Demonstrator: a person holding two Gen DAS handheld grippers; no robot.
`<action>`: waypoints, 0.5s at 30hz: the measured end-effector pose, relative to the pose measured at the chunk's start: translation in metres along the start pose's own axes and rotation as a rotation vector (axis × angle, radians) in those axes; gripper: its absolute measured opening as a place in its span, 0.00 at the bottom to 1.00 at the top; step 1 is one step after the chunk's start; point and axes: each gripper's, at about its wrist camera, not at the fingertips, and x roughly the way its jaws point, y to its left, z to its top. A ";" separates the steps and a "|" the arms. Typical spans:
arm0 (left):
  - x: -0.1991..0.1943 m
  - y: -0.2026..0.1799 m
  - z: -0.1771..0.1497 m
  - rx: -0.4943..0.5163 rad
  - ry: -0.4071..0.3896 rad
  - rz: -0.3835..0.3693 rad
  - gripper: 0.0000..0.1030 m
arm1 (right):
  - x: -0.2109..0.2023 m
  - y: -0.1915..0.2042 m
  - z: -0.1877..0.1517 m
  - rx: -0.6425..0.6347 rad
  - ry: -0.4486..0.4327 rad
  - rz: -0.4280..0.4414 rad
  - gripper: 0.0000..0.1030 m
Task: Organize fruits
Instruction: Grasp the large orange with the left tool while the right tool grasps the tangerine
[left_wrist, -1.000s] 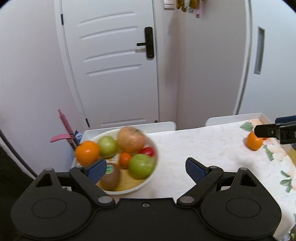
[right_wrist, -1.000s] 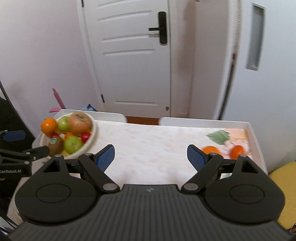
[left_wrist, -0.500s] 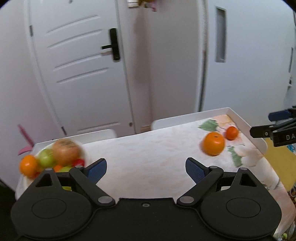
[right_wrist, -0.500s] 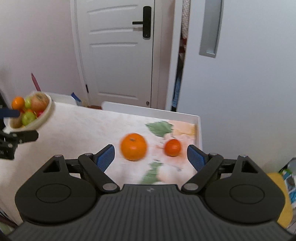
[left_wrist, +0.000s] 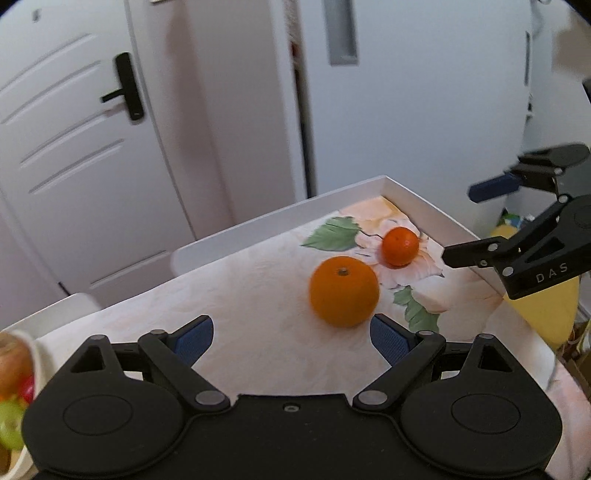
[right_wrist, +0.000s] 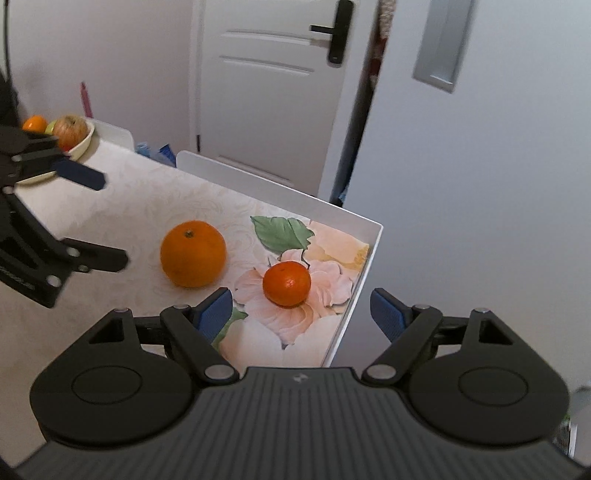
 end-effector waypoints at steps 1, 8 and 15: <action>0.007 -0.003 0.002 0.011 0.006 -0.006 0.91 | 0.004 -0.001 0.000 -0.022 -0.003 0.010 0.94; 0.039 -0.014 0.012 0.066 0.018 -0.058 0.85 | 0.027 -0.002 0.004 -0.173 -0.001 0.072 0.83; 0.063 -0.023 0.017 0.092 0.035 -0.093 0.72 | 0.047 -0.004 0.008 -0.242 0.023 0.114 0.73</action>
